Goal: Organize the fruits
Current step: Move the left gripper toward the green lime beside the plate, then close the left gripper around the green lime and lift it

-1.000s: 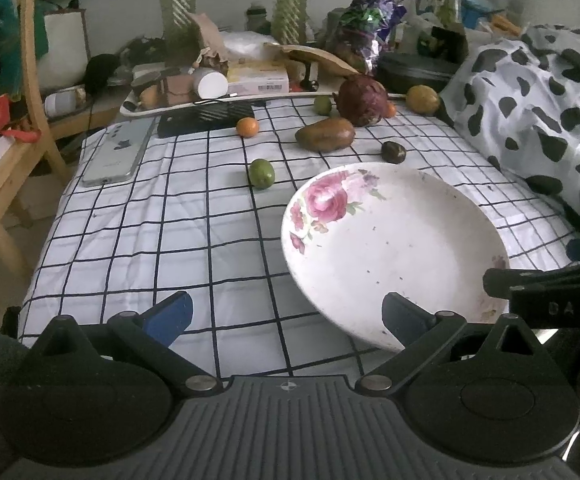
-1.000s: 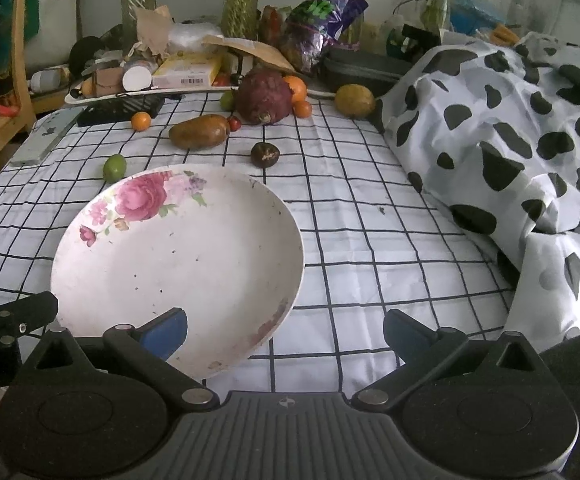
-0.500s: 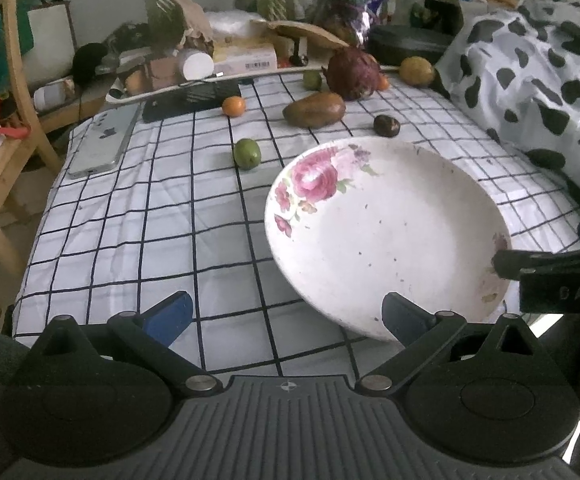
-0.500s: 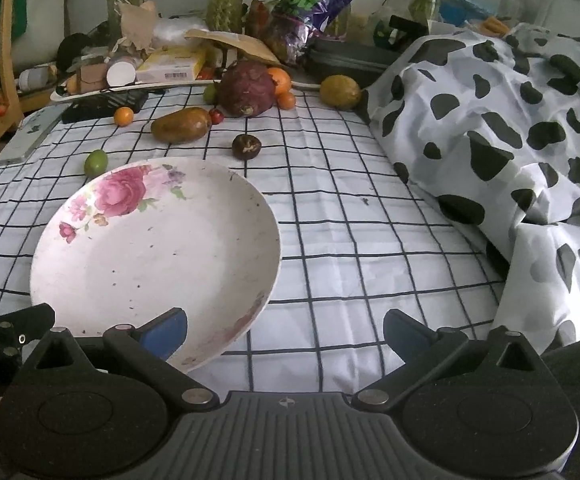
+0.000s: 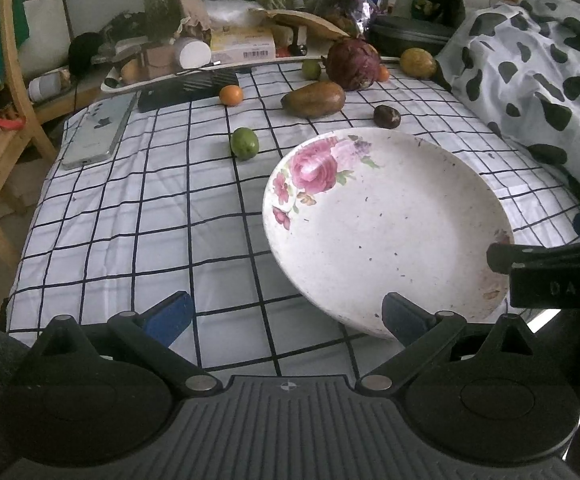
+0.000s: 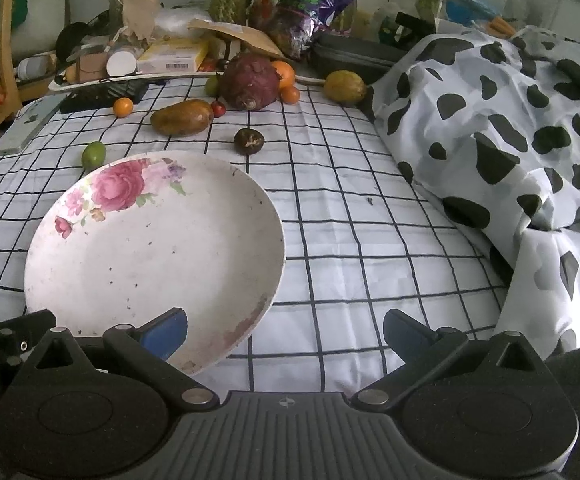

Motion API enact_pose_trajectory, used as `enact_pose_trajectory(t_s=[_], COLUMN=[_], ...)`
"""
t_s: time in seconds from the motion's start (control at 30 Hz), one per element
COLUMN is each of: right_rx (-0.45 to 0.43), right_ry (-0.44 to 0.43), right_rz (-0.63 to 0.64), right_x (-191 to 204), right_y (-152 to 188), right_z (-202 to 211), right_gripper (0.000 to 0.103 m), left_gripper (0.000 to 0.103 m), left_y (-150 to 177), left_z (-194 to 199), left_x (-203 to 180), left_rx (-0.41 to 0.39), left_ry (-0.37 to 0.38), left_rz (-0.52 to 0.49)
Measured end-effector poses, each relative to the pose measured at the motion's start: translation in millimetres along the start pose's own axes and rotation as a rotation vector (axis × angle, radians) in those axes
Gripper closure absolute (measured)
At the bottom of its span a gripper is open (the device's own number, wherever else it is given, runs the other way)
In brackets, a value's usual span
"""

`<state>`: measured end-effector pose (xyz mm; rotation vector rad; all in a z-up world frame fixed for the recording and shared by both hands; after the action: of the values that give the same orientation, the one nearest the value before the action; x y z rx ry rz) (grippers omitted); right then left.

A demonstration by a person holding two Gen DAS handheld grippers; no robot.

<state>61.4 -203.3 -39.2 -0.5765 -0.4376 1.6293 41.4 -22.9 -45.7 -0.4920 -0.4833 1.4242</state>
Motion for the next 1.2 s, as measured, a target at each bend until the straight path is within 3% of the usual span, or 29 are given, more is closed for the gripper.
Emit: enact_pose_trajectory(t_s=[0.47,1.2], right_rx=[-0.027,-0.023], right_ry=[-0.006,0.012], right_rz=[-0.006,0.021], right_x=[-2,-9], right_y=[-30,-79], right_z=[-17,-66], right_gripper=[0.0,0.0], left_gripper=[0.001,0.003], left_y=[-28,-94], left_z=[-8,-71], left_x=[14,68], left_rx=[-0.065,-0.096], left_ry=[0.053,0.114], left_rz=[0.003,0.12])
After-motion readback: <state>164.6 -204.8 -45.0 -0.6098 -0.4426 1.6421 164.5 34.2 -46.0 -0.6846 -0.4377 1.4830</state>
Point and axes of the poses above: each gripper's, at about its wrist camera, not at the fingertips, and z roughly against the way its jaws point, x to its left, y to its underside, the point moved 3 cm from there along -z, roughly the way its jaws point
